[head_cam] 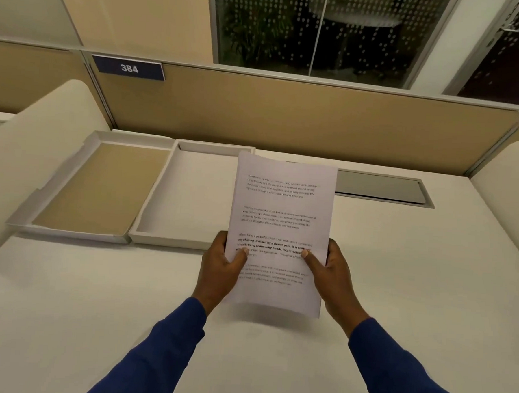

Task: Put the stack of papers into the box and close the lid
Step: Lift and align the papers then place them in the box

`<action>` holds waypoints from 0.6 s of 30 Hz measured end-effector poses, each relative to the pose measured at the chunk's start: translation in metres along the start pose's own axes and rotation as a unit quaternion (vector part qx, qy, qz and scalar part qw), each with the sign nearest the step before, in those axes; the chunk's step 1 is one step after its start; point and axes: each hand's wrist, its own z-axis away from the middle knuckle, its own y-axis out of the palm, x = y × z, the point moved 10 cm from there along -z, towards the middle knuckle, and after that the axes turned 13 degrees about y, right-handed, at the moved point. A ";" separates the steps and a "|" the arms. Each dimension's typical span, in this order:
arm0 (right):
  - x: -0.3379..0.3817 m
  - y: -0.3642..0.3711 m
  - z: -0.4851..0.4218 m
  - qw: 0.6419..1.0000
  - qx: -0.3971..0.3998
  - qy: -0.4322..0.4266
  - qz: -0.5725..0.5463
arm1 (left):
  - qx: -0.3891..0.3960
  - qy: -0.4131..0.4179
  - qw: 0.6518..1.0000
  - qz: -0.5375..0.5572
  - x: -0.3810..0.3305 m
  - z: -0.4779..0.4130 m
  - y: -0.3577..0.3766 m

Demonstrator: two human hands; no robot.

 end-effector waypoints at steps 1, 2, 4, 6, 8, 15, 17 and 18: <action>0.006 0.017 -0.007 1.000 -0.001 0.007 -0.005 | 0.001 0.002 1.000 -0.005 0.002 -0.012 -0.015; 0.013 0.035 -0.015 1.000 -0.001 0.014 -0.010 | 0.003 0.002 1.000 -0.013 0.005 -0.024 -0.030; 0.027 0.071 -0.032 0.999 0.000 0.027 -0.016 | 0.003 -0.003 0.999 -0.032 0.014 -0.050 -0.062; 0.039 0.107 -0.051 0.999 0.000 0.039 -0.013 | 0.000 -0.012 0.998 -0.054 0.026 -0.076 -0.091; 0.049 0.140 -0.070 0.998 0.003 0.054 -0.011 | -0.002 -0.022 0.998 -0.067 0.039 -0.100 -0.116; 0.061 0.226 -0.126 0.994 0.012 0.110 0.009 | 0.021 -0.104 0.991 -0.079 0.103 -0.162 -0.167; 0.061 0.239 -0.139 0.992 0.010 0.127 0.018 | 0.026 -0.130 0.988 -0.072 0.120 -0.173 -0.172; 0.061 0.243 -0.144 0.991 0.008 0.133 0.026 | 0.029 -0.139 0.987 -0.072 0.126 -0.177 -0.173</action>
